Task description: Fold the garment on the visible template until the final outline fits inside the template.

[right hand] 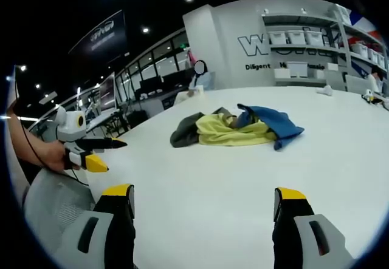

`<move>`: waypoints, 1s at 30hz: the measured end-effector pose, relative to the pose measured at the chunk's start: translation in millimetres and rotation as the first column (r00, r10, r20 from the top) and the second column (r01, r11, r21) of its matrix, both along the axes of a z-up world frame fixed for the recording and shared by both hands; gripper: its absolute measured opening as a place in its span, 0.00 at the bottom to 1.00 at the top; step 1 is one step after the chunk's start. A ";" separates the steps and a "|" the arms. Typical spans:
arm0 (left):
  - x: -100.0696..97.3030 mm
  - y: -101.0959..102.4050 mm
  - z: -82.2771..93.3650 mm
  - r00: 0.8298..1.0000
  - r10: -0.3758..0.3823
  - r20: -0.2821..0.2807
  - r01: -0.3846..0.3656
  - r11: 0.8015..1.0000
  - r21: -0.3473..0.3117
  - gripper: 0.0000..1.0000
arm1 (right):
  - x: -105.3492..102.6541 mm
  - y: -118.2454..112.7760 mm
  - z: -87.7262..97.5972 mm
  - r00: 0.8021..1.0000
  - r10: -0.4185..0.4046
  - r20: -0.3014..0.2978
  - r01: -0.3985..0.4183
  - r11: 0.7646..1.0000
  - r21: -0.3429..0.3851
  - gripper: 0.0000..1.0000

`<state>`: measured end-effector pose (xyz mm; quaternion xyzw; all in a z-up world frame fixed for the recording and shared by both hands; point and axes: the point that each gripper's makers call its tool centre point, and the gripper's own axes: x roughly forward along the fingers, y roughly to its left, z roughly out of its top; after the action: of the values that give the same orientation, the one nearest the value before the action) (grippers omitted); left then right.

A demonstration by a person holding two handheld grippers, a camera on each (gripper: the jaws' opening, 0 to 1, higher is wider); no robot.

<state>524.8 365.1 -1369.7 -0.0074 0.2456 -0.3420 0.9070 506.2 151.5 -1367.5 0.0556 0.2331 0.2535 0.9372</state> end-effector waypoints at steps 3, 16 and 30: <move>-0.2 -0.3 0.0 1.000 -0.002 0.000 0.002 1.000 0.000 0.97 | -0.1 0.1 -0.1 1.000 0.001 -0.001 -0.001 1.000 -0.001 0.93; -1.0 -0.9 -0.8 1.000 -0.008 -0.004 0.008 1.000 0.000 0.96 | -0.3 -0.5 -0.3 1.000 -0.006 -0.001 0.006 1.000 -0.002 0.93; -1.8 -1.2 -1.0 1.000 -0.011 -0.005 0.011 1.000 0.001 0.96 | -0.6 -0.4 -0.5 1.000 -0.003 -0.003 0.003 1.000 -0.004 0.92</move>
<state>523.0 363.9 -1370.7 -0.0066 0.2481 -0.3470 0.9044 505.6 151.0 -1368.0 0.0544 0.2348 0.2513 0.9374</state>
